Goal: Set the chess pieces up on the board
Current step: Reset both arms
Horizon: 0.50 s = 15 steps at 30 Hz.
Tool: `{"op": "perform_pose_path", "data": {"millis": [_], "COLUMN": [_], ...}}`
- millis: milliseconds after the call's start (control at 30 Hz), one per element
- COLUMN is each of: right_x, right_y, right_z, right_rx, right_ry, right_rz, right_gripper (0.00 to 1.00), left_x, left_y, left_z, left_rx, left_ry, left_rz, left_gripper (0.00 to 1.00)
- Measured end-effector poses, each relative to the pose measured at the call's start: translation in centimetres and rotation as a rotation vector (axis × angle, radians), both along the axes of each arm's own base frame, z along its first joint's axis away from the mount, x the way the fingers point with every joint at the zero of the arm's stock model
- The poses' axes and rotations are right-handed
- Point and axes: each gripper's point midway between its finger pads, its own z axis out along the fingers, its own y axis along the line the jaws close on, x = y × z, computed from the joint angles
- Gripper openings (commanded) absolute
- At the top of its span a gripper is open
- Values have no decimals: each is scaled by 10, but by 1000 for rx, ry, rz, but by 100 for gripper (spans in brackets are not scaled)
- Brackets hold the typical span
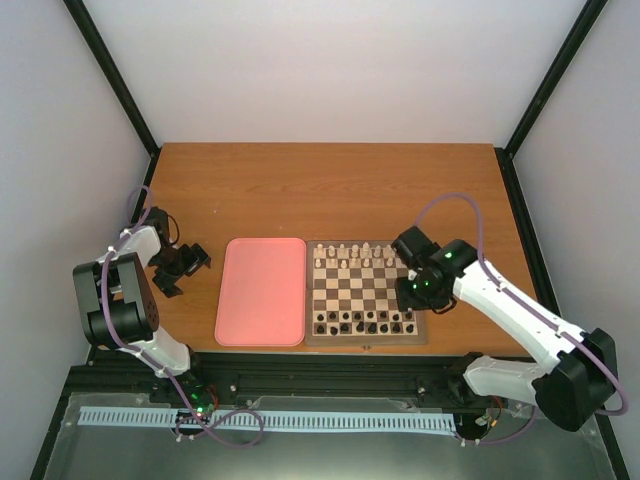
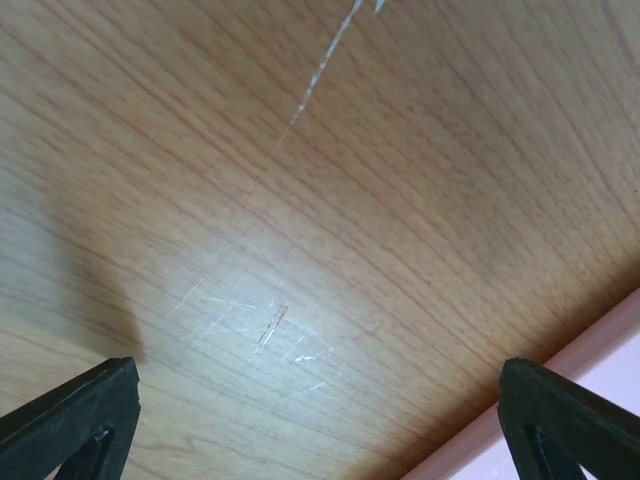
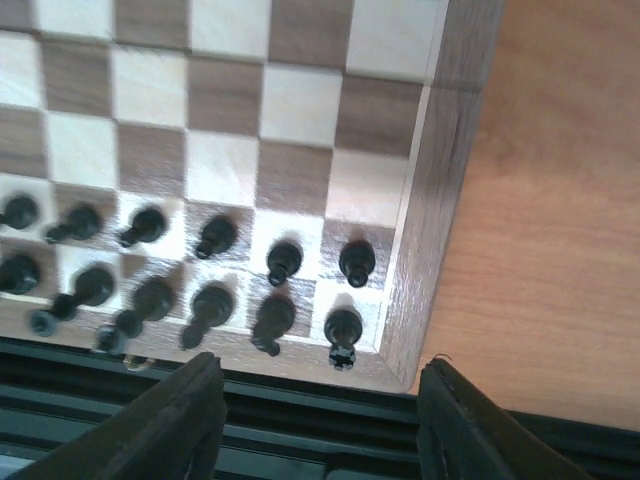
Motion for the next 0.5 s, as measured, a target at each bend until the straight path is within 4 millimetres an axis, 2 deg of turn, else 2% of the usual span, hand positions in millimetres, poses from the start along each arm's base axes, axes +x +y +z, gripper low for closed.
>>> {"op": "perform_pose_path", "data": {"millis": [33,67,100,300,500], "right_x": [5,9,13,43,69], "right_y": [2,4,6,20,41], "right_z": [12,19,28,72,90], "right_rx": [12,21,28,44,84], "right_ry": [-26,-43,-63,-154,-196], "right_rz": [7,1,5,13,27], "right_gripper": [71,92,99,100,100], "left_x": [0,0,0,-1,0], "left_y": [0,0,0,-1,-1], "left_z": [0,0,0,1,10], "left_rx": [-1,-1,-2,-4,-2], "left_ry": [0,0,-1,-1,-15], "left_rz": [0,0,-1,-7,-8], "left_gripper": [100,100,100,100,100]}}
